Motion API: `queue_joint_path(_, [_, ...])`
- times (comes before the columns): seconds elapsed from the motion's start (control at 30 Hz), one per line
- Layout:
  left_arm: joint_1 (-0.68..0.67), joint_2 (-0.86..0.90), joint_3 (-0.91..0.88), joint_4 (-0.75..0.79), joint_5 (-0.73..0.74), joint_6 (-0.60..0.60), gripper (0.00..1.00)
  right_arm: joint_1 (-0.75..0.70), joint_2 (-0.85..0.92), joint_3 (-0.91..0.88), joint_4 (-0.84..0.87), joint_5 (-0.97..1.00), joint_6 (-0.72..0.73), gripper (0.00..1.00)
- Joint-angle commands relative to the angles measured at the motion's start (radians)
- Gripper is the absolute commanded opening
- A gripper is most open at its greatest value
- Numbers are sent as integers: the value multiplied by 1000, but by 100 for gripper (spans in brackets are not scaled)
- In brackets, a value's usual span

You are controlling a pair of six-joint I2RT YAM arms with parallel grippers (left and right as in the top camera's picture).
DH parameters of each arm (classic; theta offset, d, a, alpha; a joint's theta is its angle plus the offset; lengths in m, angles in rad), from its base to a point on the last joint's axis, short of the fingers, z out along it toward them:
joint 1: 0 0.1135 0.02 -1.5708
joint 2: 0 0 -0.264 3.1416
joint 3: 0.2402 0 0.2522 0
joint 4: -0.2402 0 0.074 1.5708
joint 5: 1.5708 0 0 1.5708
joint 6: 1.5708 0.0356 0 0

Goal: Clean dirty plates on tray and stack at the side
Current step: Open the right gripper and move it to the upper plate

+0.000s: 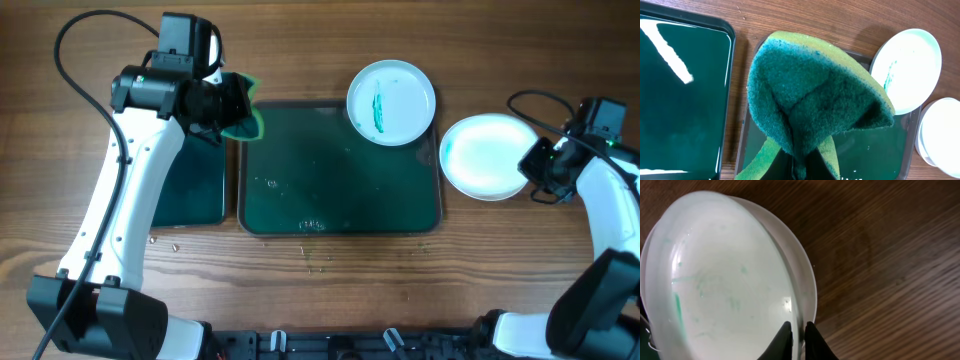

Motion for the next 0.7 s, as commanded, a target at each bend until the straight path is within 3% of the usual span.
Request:
queue_joint_path(0.0, [3,10,-1,0,-10,12,4,3,29,1,13,-87,11,24])
queue_joint_path(0.1, [3,10,-1,1,-10,12,4,4,21,11,6,-156,-1,32])
queue_joint_path(0.17, [3,10,-1,1,-10,12,4,13,12,40,-8,-263,-82,35])
queue_joint_path(0.33, [3,10,-1,1,-11,12,4,103,-1,169,-87,-280,-152,41])
queue_joint_path(0.4, [3,10,-1,1,-14,12,4,183,-1,227,-82,-278,-168,56])
queue_joint_path(0.47, [3,10,-1,1,-14,12,4,251,11,266,-58,-266,-167,65])
queue_joint_path(0.67, [3,10,-1,1,-14,12,4,357,191,383,-18,-270,-147,67])
